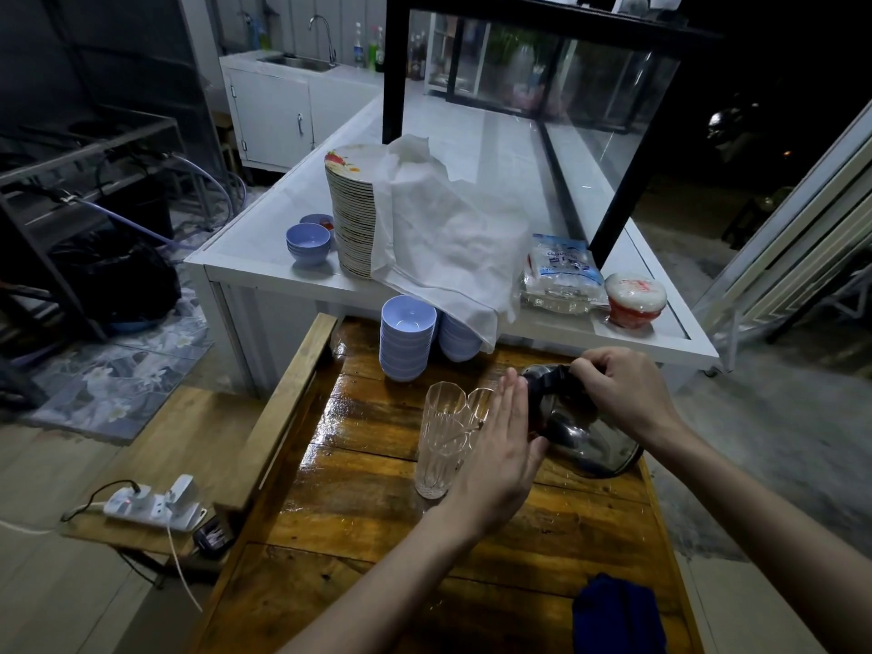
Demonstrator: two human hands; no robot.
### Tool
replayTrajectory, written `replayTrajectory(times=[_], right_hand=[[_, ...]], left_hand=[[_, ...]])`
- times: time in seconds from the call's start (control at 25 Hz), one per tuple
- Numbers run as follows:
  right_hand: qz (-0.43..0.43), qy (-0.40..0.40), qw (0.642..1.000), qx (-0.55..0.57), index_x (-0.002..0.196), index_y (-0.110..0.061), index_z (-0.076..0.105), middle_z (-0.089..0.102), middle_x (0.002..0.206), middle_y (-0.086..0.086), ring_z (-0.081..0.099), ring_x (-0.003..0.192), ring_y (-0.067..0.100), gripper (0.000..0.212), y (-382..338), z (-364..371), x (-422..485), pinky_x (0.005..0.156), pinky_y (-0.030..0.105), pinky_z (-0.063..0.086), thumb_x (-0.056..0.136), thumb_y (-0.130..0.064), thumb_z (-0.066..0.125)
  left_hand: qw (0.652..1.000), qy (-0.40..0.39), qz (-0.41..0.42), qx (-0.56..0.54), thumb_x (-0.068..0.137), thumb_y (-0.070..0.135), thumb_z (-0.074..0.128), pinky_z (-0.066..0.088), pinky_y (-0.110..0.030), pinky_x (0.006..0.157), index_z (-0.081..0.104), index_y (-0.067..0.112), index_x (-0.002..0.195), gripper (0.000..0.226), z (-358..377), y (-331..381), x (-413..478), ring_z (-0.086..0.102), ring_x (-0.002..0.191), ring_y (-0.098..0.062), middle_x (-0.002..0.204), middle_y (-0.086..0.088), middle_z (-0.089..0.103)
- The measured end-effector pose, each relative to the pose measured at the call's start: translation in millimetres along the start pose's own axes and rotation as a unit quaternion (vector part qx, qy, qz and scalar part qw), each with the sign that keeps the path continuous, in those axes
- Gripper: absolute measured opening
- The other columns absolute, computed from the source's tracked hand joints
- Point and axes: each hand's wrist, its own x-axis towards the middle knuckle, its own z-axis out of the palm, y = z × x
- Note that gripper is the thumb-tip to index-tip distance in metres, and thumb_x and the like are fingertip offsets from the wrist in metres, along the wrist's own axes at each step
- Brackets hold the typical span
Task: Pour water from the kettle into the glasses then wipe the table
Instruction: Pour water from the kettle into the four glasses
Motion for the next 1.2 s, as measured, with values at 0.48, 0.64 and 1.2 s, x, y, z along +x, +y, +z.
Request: replayTrajectory(times=[0.48,0.64,1.2], right_hand=[[-0.01,-0.006,1.0,-0.007,0.064,-0.012,0.072,0.066,0.058,0.005,0.063,0.056,0.02,0.03,2.8,0.5,2.4,0.054,0.039,0.053,0.089,-0.022,0.059],[-0.016,-0.01,1.0,-0.016,0.065,-0.01,0.072,0.067,0.059,0.007,0.064,0.057,0.021,0.03,3.6,-0.2,1.7,0.055,0.04,0.053,0.088,-0.023,0.059],[-0.037,-0.009,0.999,-0.025,0.064,-0.013,0.071,0.065,0.056,0.002,0.061,0.055,0.016,0.03,-0.8,0.4,1.7,0.055,0.037,0.052,0.088,-0.024,0.059]], left_hand=[[1.0,0.011,0.0,0.008,0.104,0.041,0.027,-0.004,-0.031,0.123,-0.018,0.018,0.15,0.069,3.3,1.7,0.3,-0.024,0.146,-0.005,0.159,0.002,-0.027],[1.0,0.011,-0.009,-0.005,0.103,0.041,0.027,-0.003,-0.034,0.123,-0.018,0.017,0.151,0.07,8.0,2.1,-1.2,-0.024,0.146,-0.006,0.159,0.002,-0.028],[0.999,0.032,-0.007,-0.009,0.104,0.041,0.027,-0.007,-0.027,0.122,-0.018,0.017,0.151,0.07,9.3,2.7,-3.0,-0.024,0.146,-0.006,0.158,0.003,-0.029]])
